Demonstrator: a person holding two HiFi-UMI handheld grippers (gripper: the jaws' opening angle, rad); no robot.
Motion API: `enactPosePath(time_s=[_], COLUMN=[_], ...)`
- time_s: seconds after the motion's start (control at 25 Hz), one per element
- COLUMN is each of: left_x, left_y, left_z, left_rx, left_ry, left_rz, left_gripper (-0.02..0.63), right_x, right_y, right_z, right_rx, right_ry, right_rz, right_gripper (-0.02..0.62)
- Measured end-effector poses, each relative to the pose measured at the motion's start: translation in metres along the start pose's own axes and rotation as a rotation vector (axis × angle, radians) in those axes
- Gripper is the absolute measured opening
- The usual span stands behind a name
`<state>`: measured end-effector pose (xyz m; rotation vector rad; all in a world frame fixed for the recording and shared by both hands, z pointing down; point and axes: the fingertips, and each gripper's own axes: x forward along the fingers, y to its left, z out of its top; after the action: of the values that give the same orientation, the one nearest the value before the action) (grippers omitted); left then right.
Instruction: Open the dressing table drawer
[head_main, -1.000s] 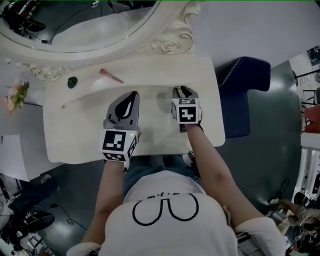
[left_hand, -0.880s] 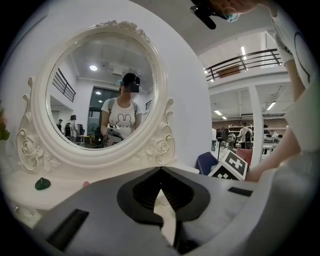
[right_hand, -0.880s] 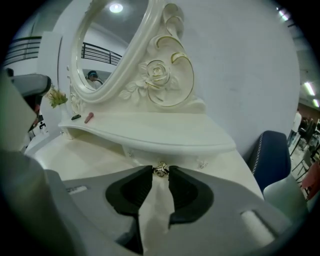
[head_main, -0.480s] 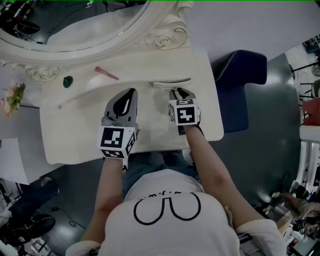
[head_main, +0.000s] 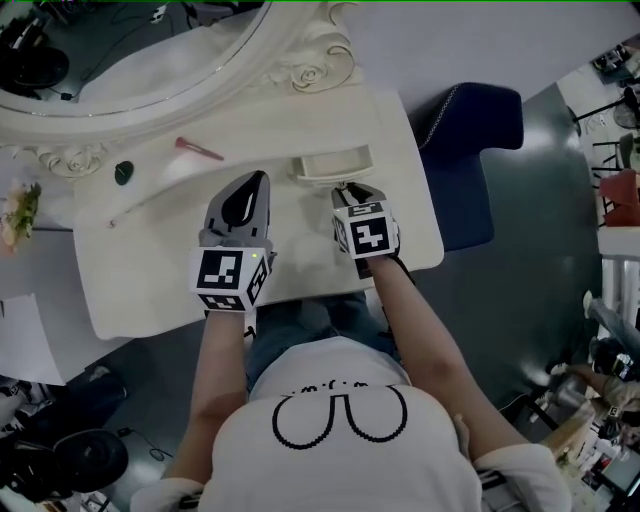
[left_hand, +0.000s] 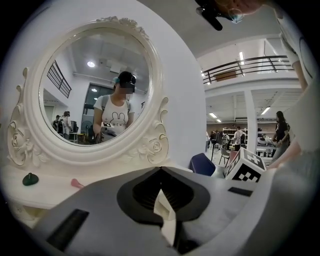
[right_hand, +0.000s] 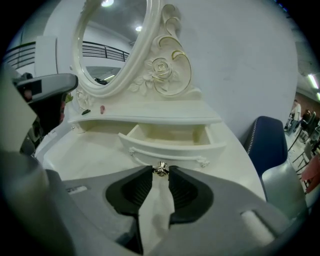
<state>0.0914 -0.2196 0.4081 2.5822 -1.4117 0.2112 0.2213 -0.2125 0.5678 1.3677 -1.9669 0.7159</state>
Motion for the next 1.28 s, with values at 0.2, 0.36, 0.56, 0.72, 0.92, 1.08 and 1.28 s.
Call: enactPosePath(time_s=[0.2,0.36,0.56,0.72,0.92,1.08,1.28], left_x=[0.006,0.009,0.010,0.010,0.008,0.010,0.017], left_y=[-0.001,-0.004,-0.009,-0.013,-0.013,-0.012,-0.009], left_z=[0.000,0.000,-0.001,0.001,0.007,0.017,0.033], left_rx=[-0.004,-0.006,-0.007,-0.006,-0.004,0.004,0.024], left_ry=[0.000,-0.001,-0.002,-0.008,-0.022,-0.042,-0.072], left_rz=[-0.014,-0.026,-0.038,-0.045,-0.044,-0.042,-0.045], left_gripper=[-0.002,-0.002,-0.002,-0.002,-0.002,-0.002,-0.002], right_x=[-0.007,-0.013,-0.020,-0.021,-0.028,-0.046,-0.070], right_y=[0.003,0.005,0.007,0.006,0.004,-0.004,-0.018], right_z=[-0.010,-0.016,-0.020,-0.020,-0.012,0.009,0.048], right_rx=[0.008,0.015,0.030,0.009,-0.024,-0.026,-0.034], right_ry=[0.032,0.052,0.058,0.054,0.049,-0.003,-0.105], right_rz=[0.014,0.027,0.043,0.030,0.025,0.003,-0.020], right_gripper=[0.098,0.098,0.098,0.100,0.121,0.121,0.116])
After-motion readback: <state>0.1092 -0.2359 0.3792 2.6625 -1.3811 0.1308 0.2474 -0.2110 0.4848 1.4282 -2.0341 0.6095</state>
